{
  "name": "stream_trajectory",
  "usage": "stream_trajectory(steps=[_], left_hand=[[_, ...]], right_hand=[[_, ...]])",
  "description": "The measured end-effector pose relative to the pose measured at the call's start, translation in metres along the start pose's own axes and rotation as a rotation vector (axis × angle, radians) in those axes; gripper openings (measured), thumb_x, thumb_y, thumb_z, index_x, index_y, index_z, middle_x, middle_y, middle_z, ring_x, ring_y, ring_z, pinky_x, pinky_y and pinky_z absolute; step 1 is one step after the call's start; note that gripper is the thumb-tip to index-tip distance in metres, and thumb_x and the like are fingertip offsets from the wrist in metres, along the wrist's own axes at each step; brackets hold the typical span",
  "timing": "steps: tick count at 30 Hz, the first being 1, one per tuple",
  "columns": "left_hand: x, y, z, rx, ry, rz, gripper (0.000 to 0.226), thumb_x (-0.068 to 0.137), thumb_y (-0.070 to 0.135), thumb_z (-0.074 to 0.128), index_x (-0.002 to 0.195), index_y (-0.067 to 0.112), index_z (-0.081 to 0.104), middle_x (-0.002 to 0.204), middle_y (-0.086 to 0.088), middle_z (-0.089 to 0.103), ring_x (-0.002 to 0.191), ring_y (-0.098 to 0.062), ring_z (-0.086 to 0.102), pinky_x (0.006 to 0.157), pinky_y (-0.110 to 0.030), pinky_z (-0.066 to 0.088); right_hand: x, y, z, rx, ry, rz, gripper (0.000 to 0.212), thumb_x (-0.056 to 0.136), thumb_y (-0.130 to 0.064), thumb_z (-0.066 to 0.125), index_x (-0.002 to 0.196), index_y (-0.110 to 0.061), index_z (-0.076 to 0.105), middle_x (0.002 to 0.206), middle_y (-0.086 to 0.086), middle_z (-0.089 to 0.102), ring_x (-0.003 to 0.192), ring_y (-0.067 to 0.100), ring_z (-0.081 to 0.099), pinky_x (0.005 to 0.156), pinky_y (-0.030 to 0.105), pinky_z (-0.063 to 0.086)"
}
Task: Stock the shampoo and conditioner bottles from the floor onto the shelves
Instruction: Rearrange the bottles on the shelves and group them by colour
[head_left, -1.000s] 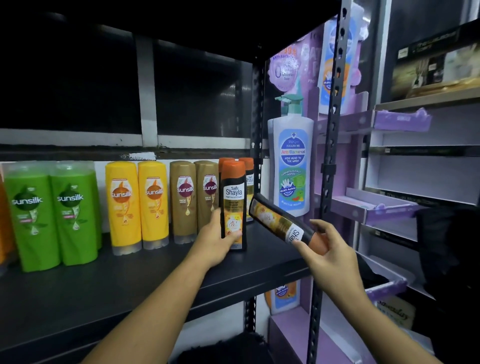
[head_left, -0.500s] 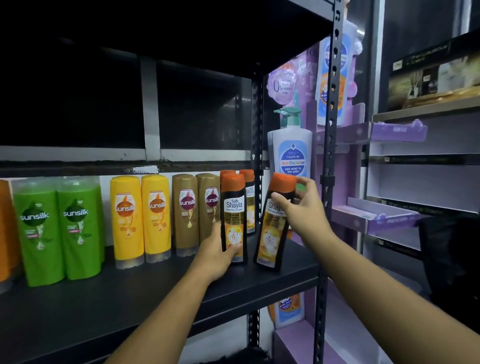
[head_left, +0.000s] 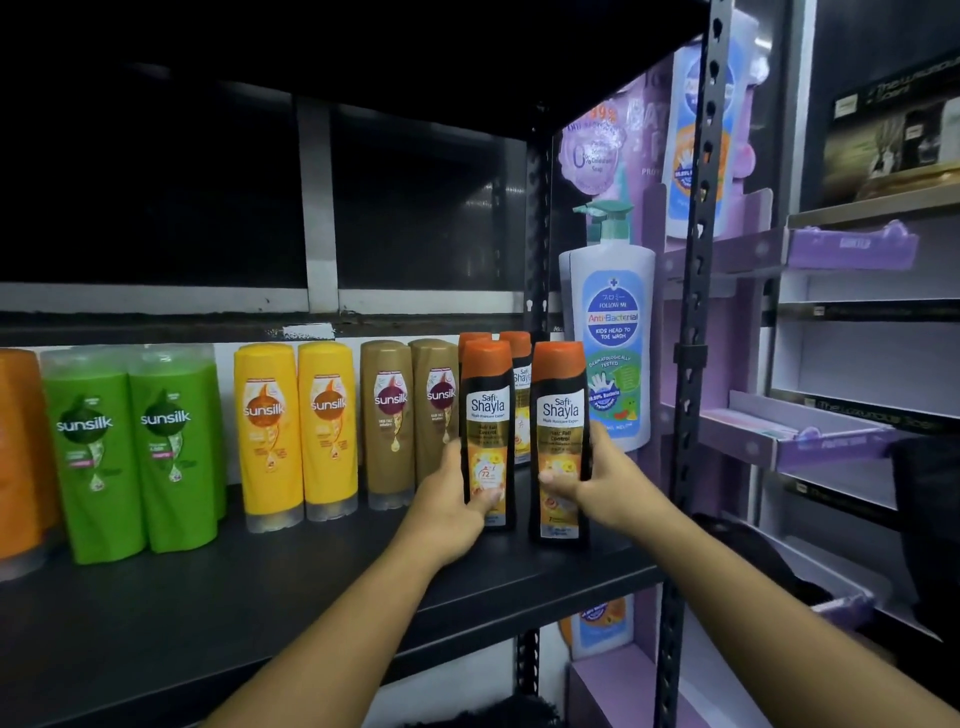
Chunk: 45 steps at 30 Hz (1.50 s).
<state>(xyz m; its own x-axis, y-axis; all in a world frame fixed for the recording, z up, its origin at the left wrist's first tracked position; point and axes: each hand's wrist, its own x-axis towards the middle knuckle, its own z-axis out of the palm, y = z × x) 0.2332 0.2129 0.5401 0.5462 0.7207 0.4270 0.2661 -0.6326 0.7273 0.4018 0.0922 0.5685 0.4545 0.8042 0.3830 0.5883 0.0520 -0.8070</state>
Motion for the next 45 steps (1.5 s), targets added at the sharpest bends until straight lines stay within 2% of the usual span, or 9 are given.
stream_trajectory(steps=[4, 13, 16, 22, 27, 32, 38, 41, 45], left_hand=[[0.011, 0.001, 0.009, 0.118, 0.052, -0.001, 0.057, 0.097, 0.028, 0.069, 0.142, 0.031, 0.034, 0.13, 0.006, 0.062, 0.111, -0.011, 0.056, 0.092, -0.032, 0.045], [0.065, 0.005, 0.041, 0.346, 0.164, -0.108, 0.044, 0.096, 0.025, 0.071, 0.122, 0.02, 0.036, 0.122, -0.005, 0.064, 0.108, -0.025, 0.064, 0.089, -0.041, 0.056], [0.078, 0.0, 0.049, 0.4, 0.197, -0.132, 0.047, 0.096, 0.027, 0.07, 0.126, 0.019, 0.036, 0.121, -0.006, 0.065, 0.107, -0.027, 0.065, 0.088, -0.044, 0.057], [0.091, -0.012, 0.057, 0.422, 0.24, -0.14, 0.063, 0.097, 0.03, 0.068, 0.146, 0.017, 0.03, 0.123, -0.006, 0.066, 0.109, -0.027, 0.066, 0.09, -0.044, 0.057], [0.094, -0.015, 0.057, 0.412, 0.259, -0.129, 0.059, 0.098, 0.031, 0.067, 0.143, 0.017, 0.033, 0.118, -0.004, 0.068, 0.107, -0.027, 0.067, 0.089, -0.044, 0.057], [0.093, -0.014, 0.054, 0.452, 0.267, -0.104, 0.061, 0.098, 0.036, 0.065, 0.147, 0.017, 0.034, 0.117, -0.003, 0.068, 0.107, -0.025, 0.067, 0.09, -0.042, 0.057], [0.077, 0.017, 0.021, 0.398, 0.342, 0.125, 0.056, 0.1, 0.039, 0.06, 0.153, 0.032, 0.044, 0.121, 0.01, 0.07, 0.105, -0.005, 0.067, 0.09, -0.032, 0.06], [0.085, 0.06, -0.013, 0.323, 0.405, 0.246, 0.045, 0.101, 0.032, 0.062, 0.145, 0.026, 0.056, 0.128, 0.009, 0.066, 0.111, -0.004, 0.062, 0.096, -0.03, 0.057], [0.143, 0.104, -0.053, 0.481, 0.395, 0.265, 0.028, 0.098, 0.032, 0.062, 0.125, 0.022, 0.068, 0.116, 0.005, 0.069, 0.107, -0.012, 0.062, 0.089, -0.029, 0.052]], right_hand=[[0.026, 0.015, 0.002, -0.022, 0.087, 0.035, 0.058, 0.089, -0.02, 0.076, 0.134, -0.032, 0.042, 0.113, -0.011, 0.064, 0.106, 0.014, 0.062, 0.092, 0.038, 0.053], [0.105, 0.045, 0.022, 0.018, 0.123, 0.052, 0.043, 0.091, -0.018, 0.072, 0.126, -0.026, 0.047, 0.113, 0.0, 0.068, 0.099, 0.017, 0.064, 0.093, 0.041, 0.053], [0.115, 0.056, 0.029, 0.015, 0.152, 0.007, 0.045, 0.092, -0.023, 0.071, 0.129, -0.029, 0.048, 0.111, -0.004, 0.069, 0.092, 0.011, 0.065, 0.09, 0.038, 0.052], [0.121, 0.08, 0.036, 0.031, 0.169, -0.037, 0.051, 0.09, -0.022, 0.074, 0.133, -0.033, 0.05, 0.11, -0.011, 0.07, 0.105, 0.014, 0.067, 0.096, 0.04, 0.054], [0.119, 0.083, 0.034, -0.003, 0.101, -0.018, 0.055, 0.091, -0.01, 0.072, 0.139, -0.023, 0.048, 0.119, -0.007, 0.066, 0.114, 0.015, 0.064, 0.1, 0.033, 0.05], [0.115, 0.079, 0.033, -0.039, 0.076, -0.015, 0.053, 0.094, -0.011, 0.068, 0.141, -0.023, 0.045, 0.115, -0.006, 0.065, 0.103, 0.011, 0.058, 0.091, 0.027, 0.045], [0.113, 0.08, 0.032, -0.032, 0.051, -0.019, 0.047, 0.095, -0.014, 0.066, 0.136, -0.026, 0.047, 0.104, -0.013, 0.063, 0.095, 0.006, 0.058, 0.084, 0.022, 0.044], [0.112, 0.08, 0.032, -0.049, 0.045, -0.035, 0.048, 0.094, -0.017, 0.068, 0.134, -0.03, 0.046, 0.104, -0.015, 0.064, 0.095, 0.006, 0.059, 0.086, 0.023, 0.046], [0.112, 0.079, 0.032, -0.065, 0.036, -0.051, 0.054, 0.092, -0.017, 0.071, 0.135, -0.031, 0.043, 0.103, -0.019, 0.06, 0.097, 0.004, 0.056, 0.089, 0.021, 0.042]])
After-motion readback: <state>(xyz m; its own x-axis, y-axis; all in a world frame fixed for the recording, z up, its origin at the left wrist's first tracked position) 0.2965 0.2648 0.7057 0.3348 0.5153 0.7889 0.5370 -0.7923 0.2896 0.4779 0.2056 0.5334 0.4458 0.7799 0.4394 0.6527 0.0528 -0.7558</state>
